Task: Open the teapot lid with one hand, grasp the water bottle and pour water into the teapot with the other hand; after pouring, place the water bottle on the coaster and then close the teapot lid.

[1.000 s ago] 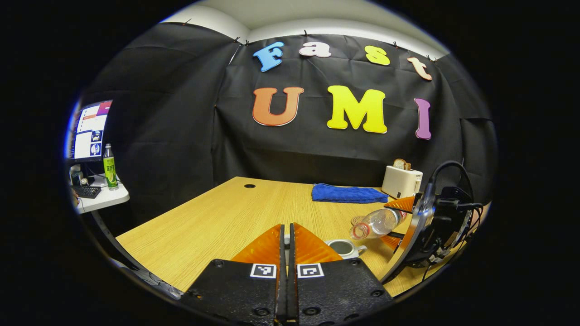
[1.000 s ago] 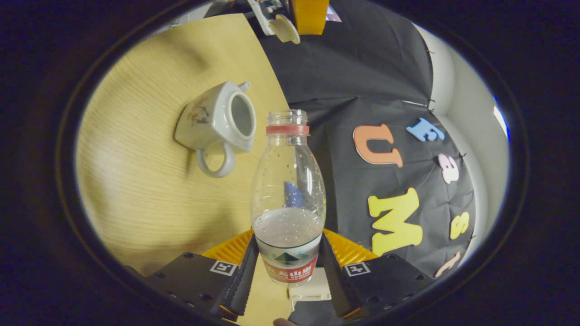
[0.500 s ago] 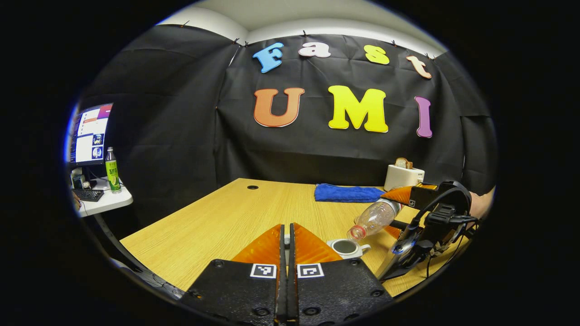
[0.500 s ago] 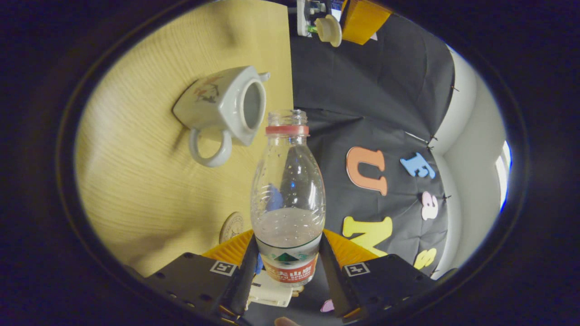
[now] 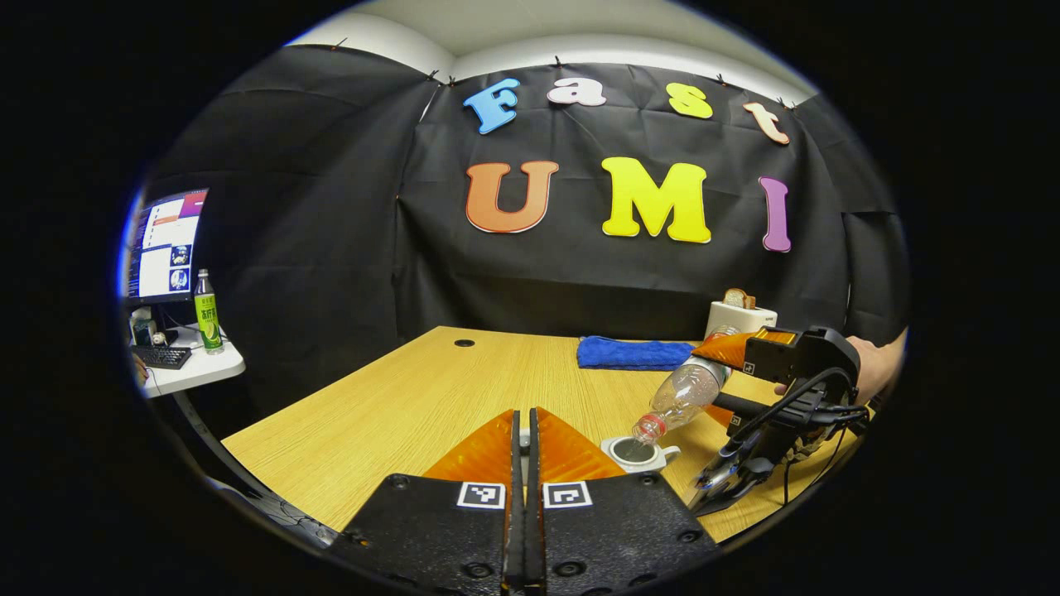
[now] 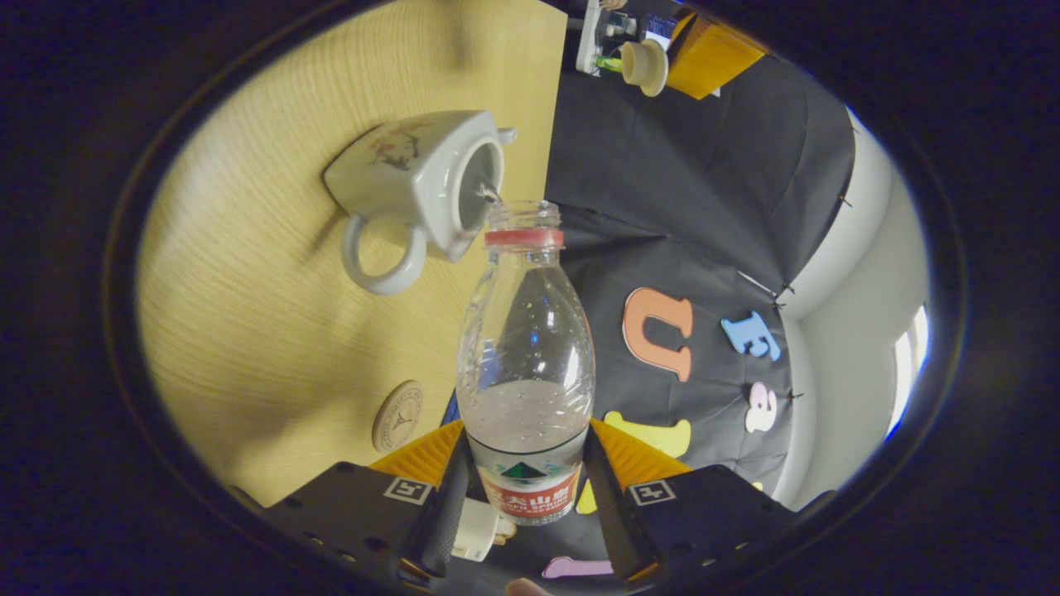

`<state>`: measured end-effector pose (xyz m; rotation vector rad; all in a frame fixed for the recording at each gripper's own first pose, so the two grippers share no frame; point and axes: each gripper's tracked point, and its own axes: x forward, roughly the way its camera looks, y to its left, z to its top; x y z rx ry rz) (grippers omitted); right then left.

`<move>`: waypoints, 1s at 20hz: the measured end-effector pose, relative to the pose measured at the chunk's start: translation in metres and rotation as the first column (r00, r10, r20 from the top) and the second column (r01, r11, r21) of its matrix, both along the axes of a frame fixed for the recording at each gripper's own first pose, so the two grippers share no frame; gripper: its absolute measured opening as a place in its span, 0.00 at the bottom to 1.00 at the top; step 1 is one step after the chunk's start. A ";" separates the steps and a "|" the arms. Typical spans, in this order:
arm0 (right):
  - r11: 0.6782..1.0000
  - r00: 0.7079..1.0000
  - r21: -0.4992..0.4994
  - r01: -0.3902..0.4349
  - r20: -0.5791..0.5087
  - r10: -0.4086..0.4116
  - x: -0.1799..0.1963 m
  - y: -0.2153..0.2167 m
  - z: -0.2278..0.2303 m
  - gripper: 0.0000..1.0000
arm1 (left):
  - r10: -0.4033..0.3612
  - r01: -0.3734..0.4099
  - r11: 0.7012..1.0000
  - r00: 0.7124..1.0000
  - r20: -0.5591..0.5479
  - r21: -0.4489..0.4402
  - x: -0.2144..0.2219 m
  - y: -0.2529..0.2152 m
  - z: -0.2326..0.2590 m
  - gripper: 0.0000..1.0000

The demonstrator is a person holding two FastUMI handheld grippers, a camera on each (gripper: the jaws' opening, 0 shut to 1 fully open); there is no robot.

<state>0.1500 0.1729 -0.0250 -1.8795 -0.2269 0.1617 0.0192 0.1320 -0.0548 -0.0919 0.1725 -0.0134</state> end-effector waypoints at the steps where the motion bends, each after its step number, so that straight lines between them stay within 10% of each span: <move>1: 1.000 1.000 -0.008 -0.003 0.006 0.003 0.000 0.001 0.002 0.71 | 0.000 0.000 1.000 1.000 0.001 0.001 0.000 -0.001 0.001 0.03; 20: 0.986 0.983 -0.153 -0.068 0.159 0.093 -0.006 0.009 0.030 0.70 | -0.007 0.007 1.000 1.000 -0.015 0.010 -0.001 0.000 -0.004 0.03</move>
